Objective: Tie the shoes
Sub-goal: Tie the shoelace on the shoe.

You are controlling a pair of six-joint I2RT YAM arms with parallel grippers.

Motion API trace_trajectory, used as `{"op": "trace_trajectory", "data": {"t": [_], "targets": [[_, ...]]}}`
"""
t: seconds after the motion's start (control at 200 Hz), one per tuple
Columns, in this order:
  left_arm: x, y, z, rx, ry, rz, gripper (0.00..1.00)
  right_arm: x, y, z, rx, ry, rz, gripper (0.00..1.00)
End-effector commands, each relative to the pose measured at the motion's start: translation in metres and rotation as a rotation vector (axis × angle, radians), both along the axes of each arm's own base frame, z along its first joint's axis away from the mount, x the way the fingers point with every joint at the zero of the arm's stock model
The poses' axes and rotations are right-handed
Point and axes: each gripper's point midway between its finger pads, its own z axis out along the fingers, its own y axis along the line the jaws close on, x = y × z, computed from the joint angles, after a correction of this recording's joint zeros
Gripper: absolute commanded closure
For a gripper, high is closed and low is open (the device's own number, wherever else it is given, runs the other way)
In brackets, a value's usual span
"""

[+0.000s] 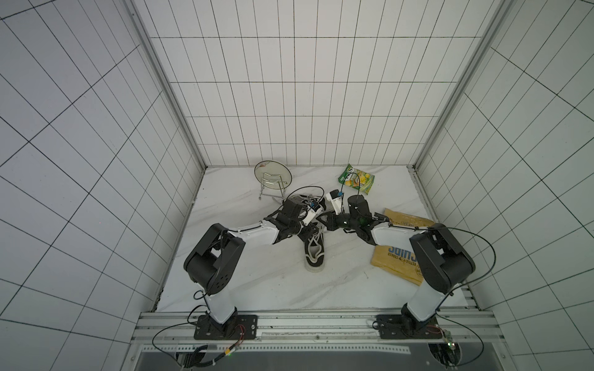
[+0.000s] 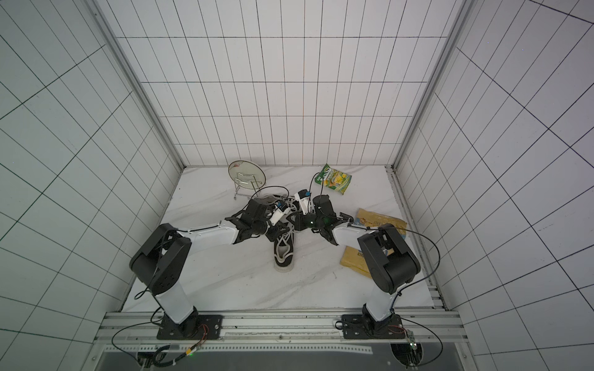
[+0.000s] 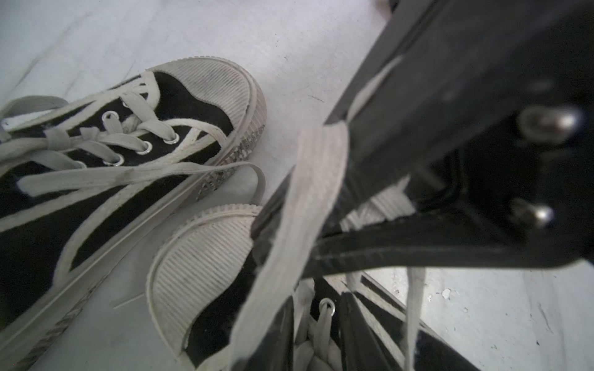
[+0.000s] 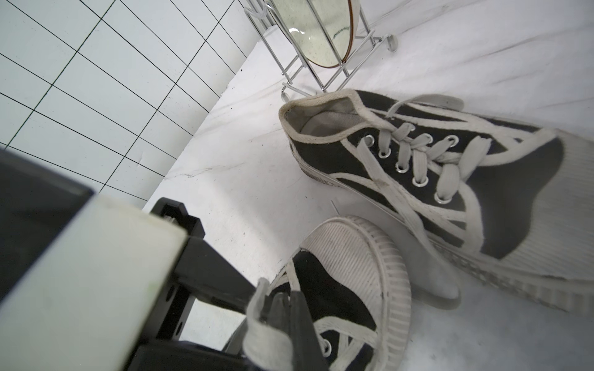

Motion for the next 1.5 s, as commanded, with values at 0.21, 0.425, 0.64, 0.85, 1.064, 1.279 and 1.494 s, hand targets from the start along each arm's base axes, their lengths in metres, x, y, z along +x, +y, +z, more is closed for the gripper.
{"op": "trace_trajectory", "data": {"t": [0.21,0.425,0.64,0.85,1.064,1.279,1.494], "targets": [[0.022,-0.015,0.007,-0.042,-0.046,0.011,0.78,0.002,-0.003,-0.006,0.023,0.027,0.0,0.99],[0.016,-0.012,0.021,-0.062,-0.006,0.03,1.0,0.001,-0.009,-0.01,-0.003,0.025,-0.008,0.97],[-0.021,0.005,0.052,-0.148,0.202,0.035,1.0,-0.004,-0.016,-0.016,-0.102,-0.003,0.017,0.89],[-0.064,0.023,0.057,-0.114,0.457,0.028,1.0,-0.017,-0.012,-0.015,-0.19,-0.048,0.103,0.71],[-0.065,0.064,0.06,-0.154,0.564,0.172,1.0,-0.03,-0.02,0.007,-0.196,-0.06,0.099,0.39],[-0.057,0.101,0.037,-0.12,0.595,0.297,1.0,-0.035,-0.057,0.041,-0.201,-0.035,-0.107,0.24],[-0.048,0.104,0.035,-0.118,0.556,0.323,1.0,-0.014,-0.109,0.023,-0.165,0.38,-0.585,0.24]]}}
